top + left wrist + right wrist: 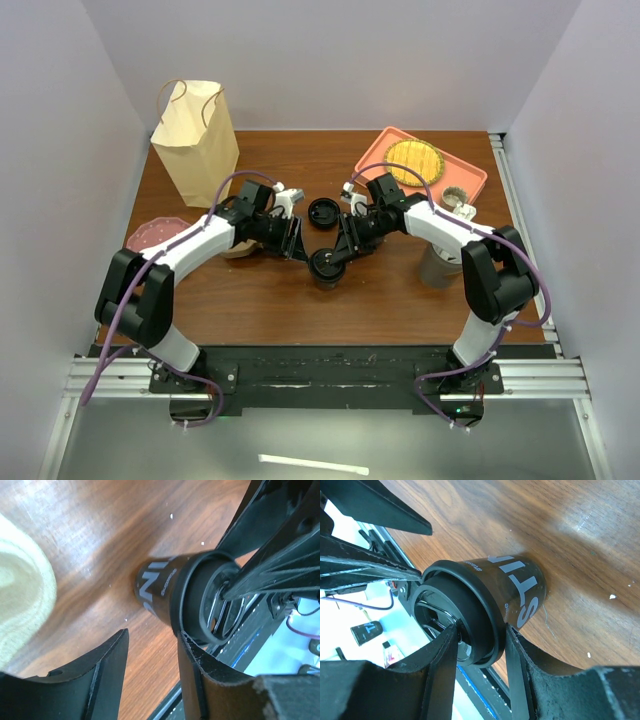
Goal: Pack the takeout coffee
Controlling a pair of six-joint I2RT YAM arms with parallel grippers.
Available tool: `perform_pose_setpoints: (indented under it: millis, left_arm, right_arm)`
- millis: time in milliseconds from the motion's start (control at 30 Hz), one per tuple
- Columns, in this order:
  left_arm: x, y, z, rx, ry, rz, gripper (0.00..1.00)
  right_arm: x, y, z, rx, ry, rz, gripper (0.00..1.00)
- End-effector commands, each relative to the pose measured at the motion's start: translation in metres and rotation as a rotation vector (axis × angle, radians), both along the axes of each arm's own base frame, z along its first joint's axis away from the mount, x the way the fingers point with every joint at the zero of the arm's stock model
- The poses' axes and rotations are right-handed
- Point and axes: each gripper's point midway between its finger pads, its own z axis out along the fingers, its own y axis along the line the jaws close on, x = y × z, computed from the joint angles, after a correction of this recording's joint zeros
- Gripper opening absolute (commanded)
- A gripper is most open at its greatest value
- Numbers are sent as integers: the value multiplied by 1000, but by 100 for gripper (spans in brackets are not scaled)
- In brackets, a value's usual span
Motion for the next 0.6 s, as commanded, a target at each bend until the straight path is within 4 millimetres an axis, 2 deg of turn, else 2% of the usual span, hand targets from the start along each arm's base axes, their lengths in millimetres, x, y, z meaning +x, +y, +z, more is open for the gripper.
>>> perform_pose_setpoints:
  millis: [0,200,433,567]
  left_arm:
    - [-4,-8,2,-43,-19,-35,48]
    - [-2,-11,6,-61,-28,-30,49]
    - [9,-12,30,-82,-90,13,48]
    - [4,-15,24,-94,-65,-4,47]
  right_arm:
    - [-19,-30,-54,-210,65,7,31]
    - [-20,-29,-55,-213,67,12,31]
    - [-20,-29,-55,-215,65,9,30]
    - [-21,-30,-56,-216,68,4,30]
